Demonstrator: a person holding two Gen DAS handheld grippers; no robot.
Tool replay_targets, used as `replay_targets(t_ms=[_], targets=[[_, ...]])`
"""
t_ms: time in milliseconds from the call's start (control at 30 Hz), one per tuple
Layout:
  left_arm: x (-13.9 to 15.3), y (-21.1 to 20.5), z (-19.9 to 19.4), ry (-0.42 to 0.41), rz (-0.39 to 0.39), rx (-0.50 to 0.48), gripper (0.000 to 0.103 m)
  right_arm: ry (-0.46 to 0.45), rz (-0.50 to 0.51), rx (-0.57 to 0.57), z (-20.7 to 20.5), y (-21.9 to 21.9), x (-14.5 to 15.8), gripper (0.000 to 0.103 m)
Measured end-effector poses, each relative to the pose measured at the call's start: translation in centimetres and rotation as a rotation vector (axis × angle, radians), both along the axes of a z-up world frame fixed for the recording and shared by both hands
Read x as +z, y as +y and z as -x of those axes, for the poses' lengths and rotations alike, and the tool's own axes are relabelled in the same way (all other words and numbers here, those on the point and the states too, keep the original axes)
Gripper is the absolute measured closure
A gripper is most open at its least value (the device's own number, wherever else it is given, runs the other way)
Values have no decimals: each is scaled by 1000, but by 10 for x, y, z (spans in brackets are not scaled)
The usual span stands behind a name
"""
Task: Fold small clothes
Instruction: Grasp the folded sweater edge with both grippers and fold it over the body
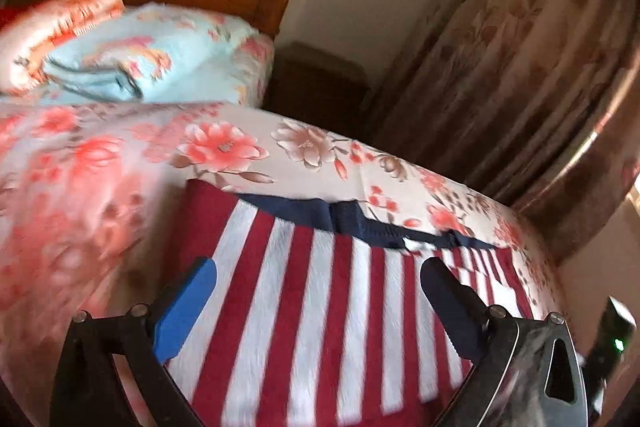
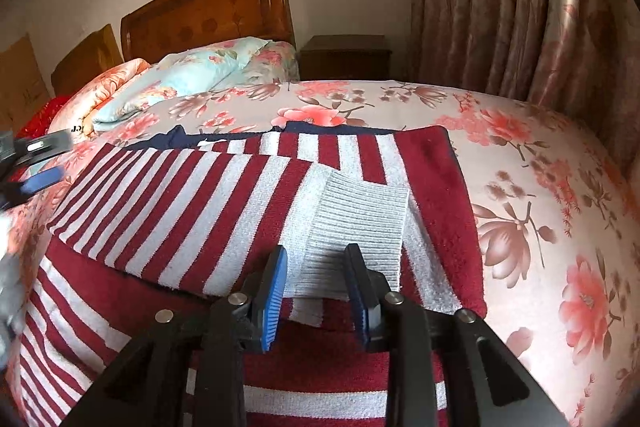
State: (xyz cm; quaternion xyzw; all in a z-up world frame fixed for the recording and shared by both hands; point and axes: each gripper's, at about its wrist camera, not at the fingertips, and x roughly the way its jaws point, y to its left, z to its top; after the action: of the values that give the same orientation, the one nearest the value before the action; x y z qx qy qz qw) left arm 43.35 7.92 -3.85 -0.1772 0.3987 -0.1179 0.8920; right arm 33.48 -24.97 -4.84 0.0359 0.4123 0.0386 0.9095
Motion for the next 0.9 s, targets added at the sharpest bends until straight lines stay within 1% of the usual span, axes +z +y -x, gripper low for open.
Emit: replay_targets(t_ms=[67, 100, 133, 167, 267, 400, 467, 567, 633, 700, 733, 767, 800, 833, 867, 900], targets=[[-18, 10, -18, 56, 17, 28, 0, -1, -3, 0, 4, 0, 2, 73], [-24, 15, -21, 64, 35, 32, 0, -1, -4, 0, 4, 0, 2, 73], [-25, 16, -18, 15, 35, 25, 0, -1, -6, 1, 4, 0, 2, 73], [-26, 16, -18, 18, 32, 19, 0, 0, -8, 1, 4, 0, 1, 72], [-25, 11, -16, 12, 4, 15, 0, -1, -19, 3, 4, 0, 1, 72], [-24, 14, -15, 6, 23, 34, 0, -1, -33, 7, 4, -1, 1, 70], [-17, 11, -5, -7, 4, 60, 0, -1, -35, 10, 4, 0, 1, 68], [2, -6, 28, -57, -14, 20, 0, -1, -38, 15, 4, 0, 1, 66], [11, -23, 51, -92, -66, -16, 0, 0, -33, 16, 4, 1, 1, 66], [8, -39, 62, -85, -150, -48, 0, 0, -28, 18, 4, 3, 1, 65], [-1, -48, 60, -47, -207, -69, 0, 0, -26, 20, 4, 3, 1, 64], [-11, -51, 56, 0, -241, -80, 0, 0, -27, 21, 4, 3, 1, 63], [-18, -54, 54, 29, -269, -83, 0, 0, -29, 23, 3, 3, 1, 62], [-17, -58, 54, 18, -307, -94, 0, 0, -40, 31, 3, 3, 1, 59], [-14, -61, 55, 21, -319, -95, 0, 0, -52, 43, 3, 2, 0, 51], [-13, -62, 55, 29, -322, -95, 0, 0, -62, 60, 3, 3, 1, 46]])
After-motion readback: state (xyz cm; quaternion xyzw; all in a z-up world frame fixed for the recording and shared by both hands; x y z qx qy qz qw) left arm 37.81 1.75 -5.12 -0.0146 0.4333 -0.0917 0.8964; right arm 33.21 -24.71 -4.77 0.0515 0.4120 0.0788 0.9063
